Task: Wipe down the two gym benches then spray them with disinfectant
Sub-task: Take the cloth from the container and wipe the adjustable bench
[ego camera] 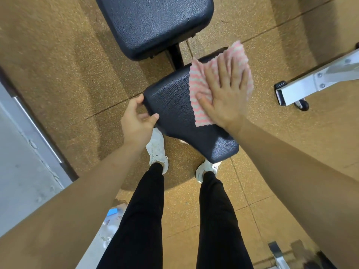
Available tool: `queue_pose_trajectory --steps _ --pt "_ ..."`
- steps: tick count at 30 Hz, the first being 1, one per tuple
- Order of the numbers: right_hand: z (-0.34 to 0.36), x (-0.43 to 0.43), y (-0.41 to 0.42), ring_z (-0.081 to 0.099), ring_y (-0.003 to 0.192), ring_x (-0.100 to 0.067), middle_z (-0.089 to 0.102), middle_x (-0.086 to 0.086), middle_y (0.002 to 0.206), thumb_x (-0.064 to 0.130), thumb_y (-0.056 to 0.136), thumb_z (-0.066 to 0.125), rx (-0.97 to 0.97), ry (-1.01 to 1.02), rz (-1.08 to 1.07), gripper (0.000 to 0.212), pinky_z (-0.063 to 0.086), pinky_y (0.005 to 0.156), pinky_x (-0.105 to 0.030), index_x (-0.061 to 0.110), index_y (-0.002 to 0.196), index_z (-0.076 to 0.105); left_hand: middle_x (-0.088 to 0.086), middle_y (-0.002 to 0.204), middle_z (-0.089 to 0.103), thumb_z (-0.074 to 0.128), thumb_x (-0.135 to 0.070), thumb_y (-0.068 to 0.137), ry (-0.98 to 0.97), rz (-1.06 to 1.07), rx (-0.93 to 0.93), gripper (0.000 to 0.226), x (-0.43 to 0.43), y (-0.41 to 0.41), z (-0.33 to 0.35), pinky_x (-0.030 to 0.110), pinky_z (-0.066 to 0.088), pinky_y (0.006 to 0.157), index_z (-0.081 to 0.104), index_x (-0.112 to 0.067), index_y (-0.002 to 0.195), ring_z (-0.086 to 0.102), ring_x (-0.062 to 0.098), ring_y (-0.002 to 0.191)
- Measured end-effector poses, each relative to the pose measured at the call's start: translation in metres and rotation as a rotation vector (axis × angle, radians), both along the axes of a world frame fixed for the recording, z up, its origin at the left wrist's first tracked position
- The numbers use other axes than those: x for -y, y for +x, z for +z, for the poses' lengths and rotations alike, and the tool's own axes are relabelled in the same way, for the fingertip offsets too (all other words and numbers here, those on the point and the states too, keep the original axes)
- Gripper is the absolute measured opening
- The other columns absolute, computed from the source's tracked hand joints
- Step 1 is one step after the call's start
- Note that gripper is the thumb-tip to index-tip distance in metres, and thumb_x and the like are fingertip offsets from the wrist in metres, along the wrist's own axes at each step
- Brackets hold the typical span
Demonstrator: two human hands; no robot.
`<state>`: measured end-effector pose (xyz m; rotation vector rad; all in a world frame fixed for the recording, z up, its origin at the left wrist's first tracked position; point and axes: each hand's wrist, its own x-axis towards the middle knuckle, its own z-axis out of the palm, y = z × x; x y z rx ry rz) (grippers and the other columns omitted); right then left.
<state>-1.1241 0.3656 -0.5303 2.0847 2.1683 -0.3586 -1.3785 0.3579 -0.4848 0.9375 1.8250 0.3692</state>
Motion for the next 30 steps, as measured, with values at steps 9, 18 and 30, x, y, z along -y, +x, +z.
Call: queue_pose_trajectory --steps 9,18,30 --pt "0.0 0.117 -0.04 -0.003 0.155 -0.04 0.002 -0.01 0.17 0.069 0.1 0.029 -0.028 -0.112 0.095 0.075 0.003 0.121 -0.065 0.033 0.162 0.01 -0.01 0.142 0.054 0.074 -0.009 0.092 0.033 -0.009 -0.023 0.066 0.006 0.002 -0.006 0.003 0.048 0.078 0.047 -0.024 0.15 0.065 -0.003 0.094" --pt "-0.002 0.108 -0.04 0.004 0.156 -0.039 0.007 -0.007 0.17 0.071 0.099 0.029 -0.047 -0.088 -0.122 0.075 0.005 0.122 -0.065 0.031 0.162 0.018 -0.006 0.146 0.053 0.073 -0.005 0.092 0.056 0.011 -0.002 0.066 0.012 0.002 -0.012 0.006 0.052 0.076 0.046 -0.023 0.15 0.068 0.007 0.097" --pt "0.009 -0.064 0.046 0.047 0.13 -0.021 0.044 -0.007 0.145 0.053 0.097 0.056 -0.593 -0.253 -0.405 0.07 0.033 0.105 -0.026 0.028 0.158 0.033 -0.009 0.144 0.055 0.071 -0.01 0.094 0.065 0.09 0.023 0.065 0.02 0.005 -0.016 0.027 0.054 0.102 0.046 -0.028 0.151 0.066 0.002 0.094"
